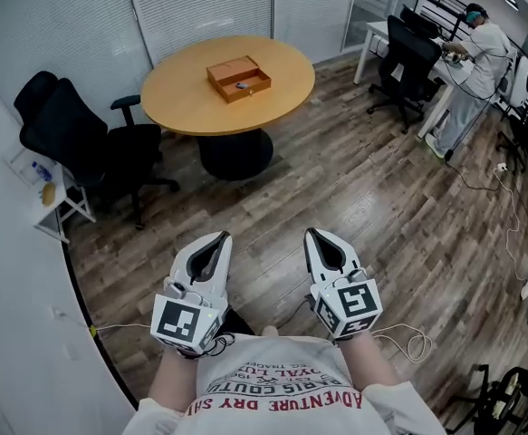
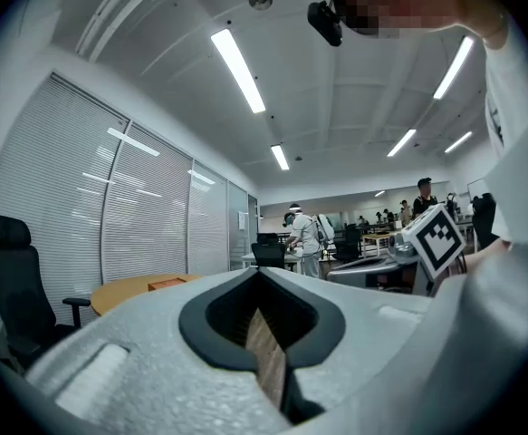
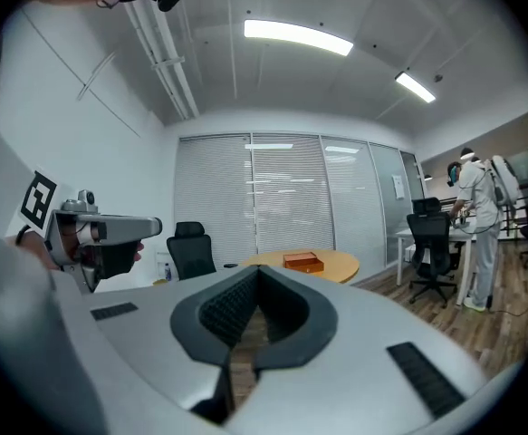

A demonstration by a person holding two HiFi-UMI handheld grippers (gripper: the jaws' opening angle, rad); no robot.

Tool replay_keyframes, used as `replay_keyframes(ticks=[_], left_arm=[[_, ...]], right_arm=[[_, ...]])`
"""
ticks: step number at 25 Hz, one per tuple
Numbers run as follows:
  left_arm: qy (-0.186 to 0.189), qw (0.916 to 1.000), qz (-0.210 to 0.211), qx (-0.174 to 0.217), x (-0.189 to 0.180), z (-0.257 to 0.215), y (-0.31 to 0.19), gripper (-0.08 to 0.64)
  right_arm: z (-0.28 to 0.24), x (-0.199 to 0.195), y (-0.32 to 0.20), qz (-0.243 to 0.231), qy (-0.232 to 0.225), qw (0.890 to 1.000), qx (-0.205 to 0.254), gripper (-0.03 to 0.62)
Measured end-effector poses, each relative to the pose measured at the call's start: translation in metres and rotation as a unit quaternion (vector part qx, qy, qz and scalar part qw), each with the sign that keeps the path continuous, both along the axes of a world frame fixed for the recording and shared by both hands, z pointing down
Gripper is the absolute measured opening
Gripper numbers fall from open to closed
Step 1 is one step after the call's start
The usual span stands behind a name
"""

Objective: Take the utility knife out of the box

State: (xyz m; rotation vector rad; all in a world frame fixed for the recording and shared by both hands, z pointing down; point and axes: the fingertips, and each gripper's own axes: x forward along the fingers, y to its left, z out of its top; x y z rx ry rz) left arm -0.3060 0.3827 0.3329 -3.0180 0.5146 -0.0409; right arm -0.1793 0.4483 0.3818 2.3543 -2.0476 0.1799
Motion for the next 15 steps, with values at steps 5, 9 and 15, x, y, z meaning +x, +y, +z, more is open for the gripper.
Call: replay_keyframes(ticks=[5, 9, 15], left_arm=[[-0.020, 0.9997, 0.004, -0.011, 0.011, 0.021, -0.010, -0.005], [-0.024, 0.9994, 0.000, -0.025, 0.026, 0.031, -0.027, -0.006], [-0.033, 0.9983, 0.005, -0.047, 0.059, 0.049, -0.077, -0.005]], right_arm=[[0.015, 0.016, -0.013, -0.003, 0.000, 1.000, -0.019, 0.008], [0.028, 0.026, -0.028, -0.010, -0.005, 0.999, -0.035, 0.009], [0.043, 0.062, -0.073, 0.004, -0.014, 0.998, -0.053, 0.009]])
